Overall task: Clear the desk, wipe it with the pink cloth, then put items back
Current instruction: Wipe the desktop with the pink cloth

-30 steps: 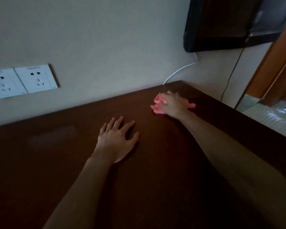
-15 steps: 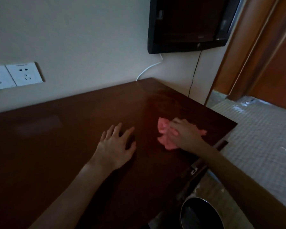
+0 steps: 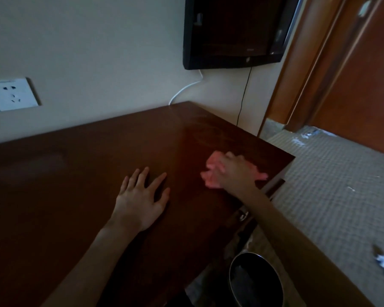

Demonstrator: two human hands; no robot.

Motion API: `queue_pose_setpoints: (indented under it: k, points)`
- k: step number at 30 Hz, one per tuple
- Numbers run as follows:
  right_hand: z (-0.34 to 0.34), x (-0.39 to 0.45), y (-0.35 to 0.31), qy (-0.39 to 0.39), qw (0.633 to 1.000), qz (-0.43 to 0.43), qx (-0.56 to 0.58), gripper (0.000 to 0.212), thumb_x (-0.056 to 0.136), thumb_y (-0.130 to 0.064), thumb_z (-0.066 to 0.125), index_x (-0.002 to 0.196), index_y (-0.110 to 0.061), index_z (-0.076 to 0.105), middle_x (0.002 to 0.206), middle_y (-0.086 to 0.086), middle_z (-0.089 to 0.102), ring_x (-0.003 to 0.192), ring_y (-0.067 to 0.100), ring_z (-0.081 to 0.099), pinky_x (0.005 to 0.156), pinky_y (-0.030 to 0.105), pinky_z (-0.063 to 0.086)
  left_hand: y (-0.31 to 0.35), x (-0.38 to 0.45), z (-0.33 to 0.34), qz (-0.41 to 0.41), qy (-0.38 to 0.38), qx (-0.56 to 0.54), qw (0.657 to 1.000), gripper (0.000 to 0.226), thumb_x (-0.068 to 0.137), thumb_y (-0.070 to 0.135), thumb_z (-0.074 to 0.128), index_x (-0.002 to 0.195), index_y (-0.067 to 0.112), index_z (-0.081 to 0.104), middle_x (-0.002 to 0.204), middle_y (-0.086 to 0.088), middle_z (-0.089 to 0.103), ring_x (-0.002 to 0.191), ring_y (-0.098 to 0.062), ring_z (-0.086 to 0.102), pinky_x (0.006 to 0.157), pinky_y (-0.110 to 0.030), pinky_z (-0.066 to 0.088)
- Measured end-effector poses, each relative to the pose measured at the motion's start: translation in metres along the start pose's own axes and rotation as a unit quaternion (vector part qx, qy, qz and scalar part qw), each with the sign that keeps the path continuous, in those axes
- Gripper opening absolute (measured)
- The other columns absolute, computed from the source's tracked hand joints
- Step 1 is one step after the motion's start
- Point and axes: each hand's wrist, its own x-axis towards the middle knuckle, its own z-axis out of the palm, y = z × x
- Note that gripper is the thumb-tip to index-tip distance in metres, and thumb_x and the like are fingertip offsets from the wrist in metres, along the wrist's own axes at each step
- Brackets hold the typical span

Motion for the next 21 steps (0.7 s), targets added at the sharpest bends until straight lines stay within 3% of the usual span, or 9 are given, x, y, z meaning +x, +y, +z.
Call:
queue_pose_setpoints:
  k: [2,4,7,9,10,15,16,18,21]
  points:
    - [0.004,-0.048,-0.024,-0.022,0.994,-0.108,0.026,0.043,0.08,-0.066,0.046,0.111,-0.04,0.058,0.111,-0.009,0.057,0.102,0.018,0.052,0.092,0.059,0.045,0.002,0.0,0.0,0.0,0.006,0.005,1.0,0.062,0.098,0.069,0.016,0.157,0.051,0.008,0.17,-0.002,0.001,0.156,-0.022,-0.006,0.126,-0.043,-0.001]
    - [-0.002,-0.064,-0.012,-0.025,0.983,-0.176,0.054,0.038,0.083,-0.056,0.047,0.106,-0.033,0.065,0.107,-0.006,0.06,0.095,0.018,0.055,0.084,0.052,0.05,0.001,0.0,0.0,-0.004,0.001,0.004,1.0,0.063,0.098,0.069,0.015,0.157,0.051,0.007,0.17,-0.002,-0.001,0.156,-0.022,-0.006,0.126,-0.044,-0.001]
    - [-0.02,-0.02,0.033,0.004,1.0,-0.004,-0.015,0.062,0.074,-0.074,0.033,0.113,-0.034,0.061,0.108,-0.005,0.055,0.102,0.023,0.059,0.09,0.049,0.05,-0.001,0.0,0.001,0.003,-0.006,0.005,1.0,0.064,0.097,0.07,0.013,0.157,0.05,0.006,0.17,-0.002,-0.002,0.156,-0.023,-0.007,0.126,-0.045,-0.002]
    - [-0.023,0.006,0.049,0.029,0.993,0.109,-0.025,0.063,0.08,-0.075,0.037,0.121,-0.034,0.06,0.116,0.0,0.055,0.113,0.03,0.056,0.096,0.049,0.045,-0.001,0.001,0.001,0.0,-0.006,0.004,1.0,0.064,0.097,0.07,0.013,0.158,0.05,0.007,0.17,-0.003,-0.001,0.156,-0.023,-0.007,0.126,-0.044,-0.002]
    - [-0.02,0.011,0.043,0.037,0.993,0.111,-0.021,0.057,0.085,-0.072,0.044,0.123,-0.034,0.06,0.121,0.002,0.056,0.116,0.032,0.055,0.097,0.049,0.044,-0.001,0.001,0.001,0.0,-0.004,0.004,1.0,0.064,0.097,0.07,0.013,0.158,0.05,0.007,0.17,-0.003,-0.001,0.156,-0.023,-0.006,0.126,-0.044,-0.002]
    - [-0.004,-0.068,-0.019,-0.031,0.991,-0.127,0.011,0.046,0.085,-0.06,0.038,0.11,-0.032,0.064,0.109,-0.004,0.061,0.098,0.023,0.058,0.086,0.049,0.049,0.0,0.002,0.002,-0.003,0.003,0.005,1.0,0.064,0.098,0.069,0.015,0.158,0.05,0.007,0.17,-0.002,-0.002,0.156,-0.022,-0.007,0.126,-0.043,-0.003]
    - [-0.009,-0.069,-0.012,-0.036,0.99,-0.135,0.031,0.042,0.083,-0.058,0.041,0.104,-0.031,0.065,0.106,-0.004,0.062,0.095,0.023,0.059,0.084,0.051,0.051,-0.001,0.002,0.002,-0.004,0.0,0.005,1.0,0.064,0.097,0.069,0.014,0.158,0.05,0.006,0.17,-0.002,-0.003,0.156,-0.023,-0.007,0.126,-0.043,-0.003]
    - [-0.023,-0.042,0.019,-0.026,0.999,-0.039,-0.017,0.048,0.072,-0.067,0.042,0.096,-0.031,0.062,0.101,-0.003,0.063,0.093,0.026,0.063,0.087,0.054,0.053,-0.001,0.002,0.002,0.003,-0.008,0.008,1.0,0.064,0.097,0.069,0.013,0.158,0.049,0.004,0.17,-0.003,-0.004,0.156,-0.023,-0.008,0.126,-0.044,-0.003]
    - [-0.037,0.006,0.078,0.01,0.986,0.163,-0.031,0.051,0.081,-0.071,0.041,0.116,-0.038,0.059,0.12,0.002,0.059,0.111,0.032,0.058,0.096,0.055,0.048,0.0,0.001,0.002,0.0,-0.004,0.012,1.0,0.064,0.098,0.069,0.013,0.158,0.049,0.005,0.17,-0.003,-0.003,0.156,-0.023,-0.007,0.126,-0.044,-0.003]
